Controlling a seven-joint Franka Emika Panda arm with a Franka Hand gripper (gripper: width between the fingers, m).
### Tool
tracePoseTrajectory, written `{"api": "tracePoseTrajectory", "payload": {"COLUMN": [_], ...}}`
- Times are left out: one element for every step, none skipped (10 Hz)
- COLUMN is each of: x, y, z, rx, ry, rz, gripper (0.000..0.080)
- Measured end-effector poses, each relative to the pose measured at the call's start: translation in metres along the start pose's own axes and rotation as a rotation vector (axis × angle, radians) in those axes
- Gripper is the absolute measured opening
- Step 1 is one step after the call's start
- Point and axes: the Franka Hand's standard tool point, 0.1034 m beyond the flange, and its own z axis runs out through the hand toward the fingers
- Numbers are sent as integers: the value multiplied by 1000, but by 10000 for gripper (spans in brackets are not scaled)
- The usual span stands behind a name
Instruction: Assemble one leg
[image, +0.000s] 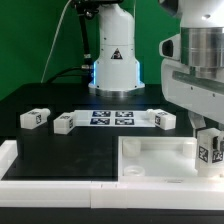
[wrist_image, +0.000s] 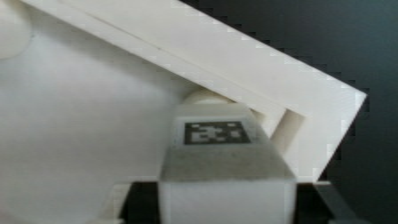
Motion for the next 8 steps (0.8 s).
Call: {"api": "tracePoseTrajectory", "payload": {"x": [0,0,-1,-2,-4,-5,-5,-6], "y": [0,0,0,0,0,-1,-1,-2], "z": [0,0,0,1,1,0,0,0], "rx": [0,0,0,-2,-4,-5,-5,-5], "ry": [0,0,0,2,3,4,4,3], "rz": [-67,-156,-201,-343,-510,-661,-797,-894], "gripper": [427,558,558,633,645,645,649,649]}}
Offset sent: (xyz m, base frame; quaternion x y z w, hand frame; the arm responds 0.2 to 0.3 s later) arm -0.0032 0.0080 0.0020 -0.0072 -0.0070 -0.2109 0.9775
